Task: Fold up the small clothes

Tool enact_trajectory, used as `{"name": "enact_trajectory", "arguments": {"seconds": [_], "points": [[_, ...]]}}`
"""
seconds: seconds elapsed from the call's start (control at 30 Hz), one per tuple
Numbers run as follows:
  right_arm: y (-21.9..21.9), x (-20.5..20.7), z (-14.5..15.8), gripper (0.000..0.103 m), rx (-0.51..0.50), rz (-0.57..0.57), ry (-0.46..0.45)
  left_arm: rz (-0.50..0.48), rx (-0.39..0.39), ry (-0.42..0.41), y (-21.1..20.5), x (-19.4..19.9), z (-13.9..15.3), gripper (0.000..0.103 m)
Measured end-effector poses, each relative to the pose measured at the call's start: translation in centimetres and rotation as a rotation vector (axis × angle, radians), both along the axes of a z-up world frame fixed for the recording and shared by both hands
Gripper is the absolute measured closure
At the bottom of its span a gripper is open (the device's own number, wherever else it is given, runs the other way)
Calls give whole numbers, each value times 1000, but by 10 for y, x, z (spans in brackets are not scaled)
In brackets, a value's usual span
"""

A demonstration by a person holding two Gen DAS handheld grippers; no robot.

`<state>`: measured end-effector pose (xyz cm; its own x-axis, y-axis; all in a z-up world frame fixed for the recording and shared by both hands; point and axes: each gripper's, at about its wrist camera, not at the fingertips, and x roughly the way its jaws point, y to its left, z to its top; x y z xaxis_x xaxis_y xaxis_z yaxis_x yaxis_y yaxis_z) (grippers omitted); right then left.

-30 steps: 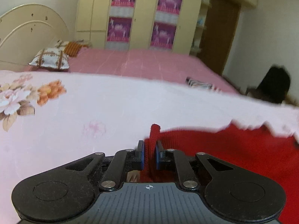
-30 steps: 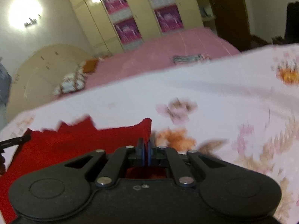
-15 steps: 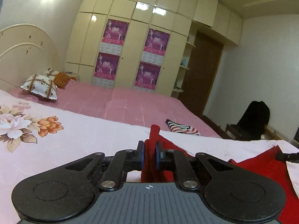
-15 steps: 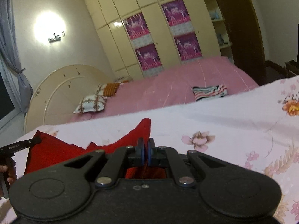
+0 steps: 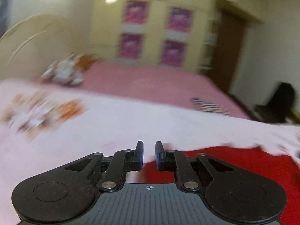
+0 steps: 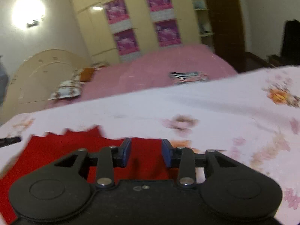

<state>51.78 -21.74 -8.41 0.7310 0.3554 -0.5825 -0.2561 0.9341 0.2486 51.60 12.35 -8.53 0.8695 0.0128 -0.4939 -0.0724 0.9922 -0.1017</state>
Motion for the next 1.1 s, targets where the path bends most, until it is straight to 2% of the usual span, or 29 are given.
{"name": "enact_trajectory", "arguments": {"seconds": [0.03, 0.1, 0.17, 0.23, 0.3, 0.33, 0.4, 0.47, 0.53, 0.57, 0.6, 0.63, 0.7, 0.77, 0.83, 0.93, 0.97, 1.03, 1.1], "points": [[15, -3, 4, 71, -11, 52, -4, -57, 39, -5, -22, 2, 2, 91], [55, -1, 3, 72, -104, 146, -28, -146, 58, 32, -58, 16, 0, 91], [91, 8, -4, 76, -164, 207, -24, -188, 68, 63, -86, 28, -5, 91], [117, 17, -14, 76, -195, 247, -18, -206, 85, 106, -105, 38, -16, 91], [128, 18, -21, 75, -239, 286, -17, -211, 141, 147, -107, 43, -33, 91], [127, 19, -27, 75, -272, 287, -12, -214, 168, 134, -102, 38, -38, 91], [107, 21, -30, 78, -286, 225, 15, -189, 245, 128, -83, 30, -42, 91], [76, 27, -29, 103, -274, 145, 32, -198, 246, 130, -71, 22, -39, 91], [62, 30, -30, 103, -246, 139, 40, -211, 263, 134, -72, 21, -35, 91], [63, 29, -28, 98, -239, 142, 45, -204, 277, 131, -75, 20, -33, 91], [67, 26, -25, 93, -246, 146, 36, -187, 281, 119, -78, 17, -29, 91], [70, 20, -19, 75, -235, 146, 17, -180, 270, 100, -80, 9, -22, 91], [74, -1, -1, 75, -200, 164, -37, -186, 247, 36, -86, -21, -4, 91], [77, -37, 13, 75, -194, 212, -82, -218, 213, 17, -99, -44, 3, 91], [89, -70, 12, 77, -205, 290, -94, -260, 194, 29, -116, -67, -1, 91], [117, -106, -2, 80, -231, 373, -65, -306, 165, 61, -140, -89, -15, 91], [126, -110, -6, 78, -253, 377, -61, -308, 178, 82, -146, -92, -21, 91], [140, -121, -13, 77, -299, 385, -61, -298, 237, 63, -154, -104, -28, 91], [145, -127, -16, 77, -350, 384, -74, -308, 248, 69, -152, -109, -26, 91]]}}
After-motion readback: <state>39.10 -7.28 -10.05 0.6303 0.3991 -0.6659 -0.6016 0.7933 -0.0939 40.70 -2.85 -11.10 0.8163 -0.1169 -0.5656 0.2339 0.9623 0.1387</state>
